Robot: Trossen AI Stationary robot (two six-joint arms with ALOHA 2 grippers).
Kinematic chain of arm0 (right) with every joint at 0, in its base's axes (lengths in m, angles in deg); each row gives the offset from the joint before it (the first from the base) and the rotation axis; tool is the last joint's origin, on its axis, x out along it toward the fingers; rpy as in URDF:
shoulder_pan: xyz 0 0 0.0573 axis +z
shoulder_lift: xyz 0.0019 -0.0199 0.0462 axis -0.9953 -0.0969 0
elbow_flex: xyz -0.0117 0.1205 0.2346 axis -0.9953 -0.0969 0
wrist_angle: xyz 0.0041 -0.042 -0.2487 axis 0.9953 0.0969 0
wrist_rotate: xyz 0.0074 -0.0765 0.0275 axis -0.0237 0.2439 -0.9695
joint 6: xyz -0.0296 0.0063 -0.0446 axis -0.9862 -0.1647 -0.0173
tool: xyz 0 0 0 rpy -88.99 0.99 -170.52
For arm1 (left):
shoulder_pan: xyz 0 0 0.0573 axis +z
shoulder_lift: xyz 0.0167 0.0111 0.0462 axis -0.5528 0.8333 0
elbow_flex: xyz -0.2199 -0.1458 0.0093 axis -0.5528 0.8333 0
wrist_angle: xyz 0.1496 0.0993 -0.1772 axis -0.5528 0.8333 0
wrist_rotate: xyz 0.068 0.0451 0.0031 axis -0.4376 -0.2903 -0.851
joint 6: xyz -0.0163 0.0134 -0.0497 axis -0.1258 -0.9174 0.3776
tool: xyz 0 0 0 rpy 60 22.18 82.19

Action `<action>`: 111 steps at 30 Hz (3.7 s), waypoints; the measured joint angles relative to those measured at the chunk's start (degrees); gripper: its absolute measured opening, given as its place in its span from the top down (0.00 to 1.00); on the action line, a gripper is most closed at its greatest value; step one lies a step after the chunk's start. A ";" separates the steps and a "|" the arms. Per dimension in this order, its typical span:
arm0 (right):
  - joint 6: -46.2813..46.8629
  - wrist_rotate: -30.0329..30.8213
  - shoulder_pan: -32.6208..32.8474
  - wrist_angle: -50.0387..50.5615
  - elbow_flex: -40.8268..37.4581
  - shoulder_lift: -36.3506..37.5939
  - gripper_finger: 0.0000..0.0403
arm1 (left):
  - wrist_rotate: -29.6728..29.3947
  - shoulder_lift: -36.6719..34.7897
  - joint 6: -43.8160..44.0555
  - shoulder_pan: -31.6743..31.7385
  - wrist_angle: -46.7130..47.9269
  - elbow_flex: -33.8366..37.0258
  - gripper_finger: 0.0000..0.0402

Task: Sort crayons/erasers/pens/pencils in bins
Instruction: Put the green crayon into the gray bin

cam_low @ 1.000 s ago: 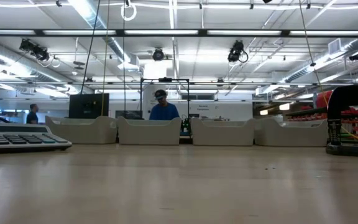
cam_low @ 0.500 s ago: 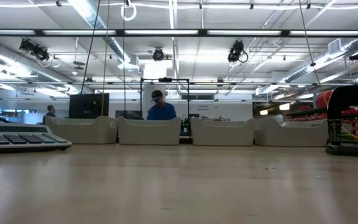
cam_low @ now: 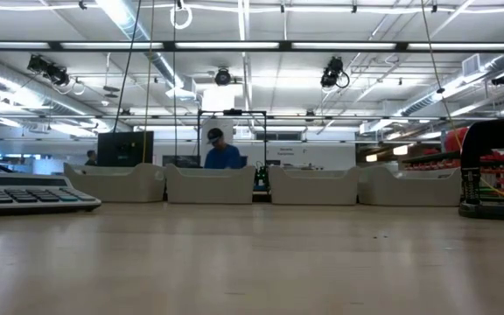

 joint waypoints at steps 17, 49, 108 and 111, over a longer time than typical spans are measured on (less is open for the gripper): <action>1.63 -2.79 -2.93 -2.87 0.00 -1.61 0.94 | 0.48 0.97 0.93 -0.48 -1.97 -0.02 0.75; 3.93 -2.79 -2.82 -2.89 0.00 -1.59 0.94 | 0.62 2.07 2.84 -0.48 -2.18 -0.04 0.90; 11.93 0.69 -2.13 7.78 0.00 -1.59 0.71 | 5.29 9.61 -10.50 43.50 83.39 -0.02 0.92; 12.32 0.69 -1.27 7.81 0.00 -1.59 0.71 | 4.89 11.72 -10.26 44.58 81.82 -0.07 0.92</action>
